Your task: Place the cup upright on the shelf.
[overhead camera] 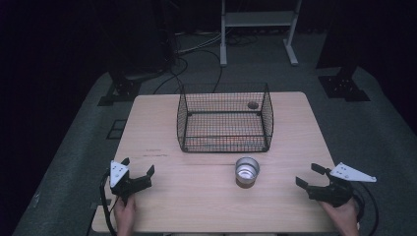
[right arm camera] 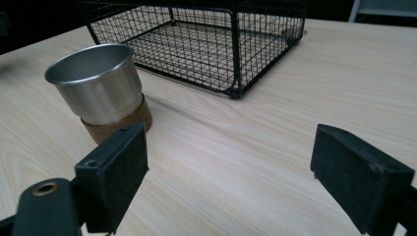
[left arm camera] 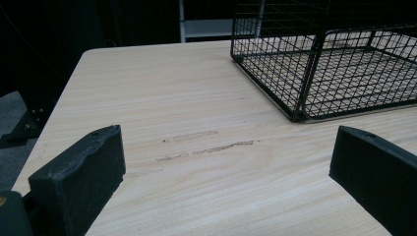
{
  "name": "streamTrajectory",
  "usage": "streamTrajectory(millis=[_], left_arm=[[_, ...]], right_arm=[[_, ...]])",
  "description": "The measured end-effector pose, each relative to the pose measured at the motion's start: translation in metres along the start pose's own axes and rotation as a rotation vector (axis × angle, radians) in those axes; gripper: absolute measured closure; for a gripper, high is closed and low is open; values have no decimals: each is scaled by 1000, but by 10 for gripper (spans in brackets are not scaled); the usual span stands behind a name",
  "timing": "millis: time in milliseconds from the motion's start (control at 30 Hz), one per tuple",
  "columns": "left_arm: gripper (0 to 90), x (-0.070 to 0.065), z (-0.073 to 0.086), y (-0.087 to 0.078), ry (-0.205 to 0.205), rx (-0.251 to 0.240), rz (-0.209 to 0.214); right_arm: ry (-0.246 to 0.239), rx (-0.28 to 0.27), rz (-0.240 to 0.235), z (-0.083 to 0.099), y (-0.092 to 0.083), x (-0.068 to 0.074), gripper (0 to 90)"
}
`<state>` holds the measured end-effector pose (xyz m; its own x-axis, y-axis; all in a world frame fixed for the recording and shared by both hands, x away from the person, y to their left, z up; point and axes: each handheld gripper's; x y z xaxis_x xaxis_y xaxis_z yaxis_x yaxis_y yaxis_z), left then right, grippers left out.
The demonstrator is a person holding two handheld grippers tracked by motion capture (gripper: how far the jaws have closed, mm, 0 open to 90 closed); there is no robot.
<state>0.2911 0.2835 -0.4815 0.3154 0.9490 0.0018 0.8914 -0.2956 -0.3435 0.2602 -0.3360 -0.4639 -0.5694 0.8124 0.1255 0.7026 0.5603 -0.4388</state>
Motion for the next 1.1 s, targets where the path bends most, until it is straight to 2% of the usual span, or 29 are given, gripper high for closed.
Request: streamTrajectory(millis=[400,533,633,1100], left_arm=[[0,0,0,0,0,1,-1],[0,-1,0,0,4,1,1],[0,0,0,0,1,1,-1],[0,0,0,0,1,1,1]], right_arm=[[-53,7,-50,-11,6,16,135],[-70,31,-62,-15,13,20,134],[-81,47,-92,-17,17,24,128],[-190,104,-144,-27,31,50,113]])
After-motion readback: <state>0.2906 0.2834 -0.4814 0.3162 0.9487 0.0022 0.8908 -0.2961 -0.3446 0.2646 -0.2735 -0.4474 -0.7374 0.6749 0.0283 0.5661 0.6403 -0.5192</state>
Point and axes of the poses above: each handheld gripper's, and its own axes: y roughly forward along the jaws, z roughly out of its underside, x roughly to its left, and after that the axes turned 3 degrees about x, right-handed
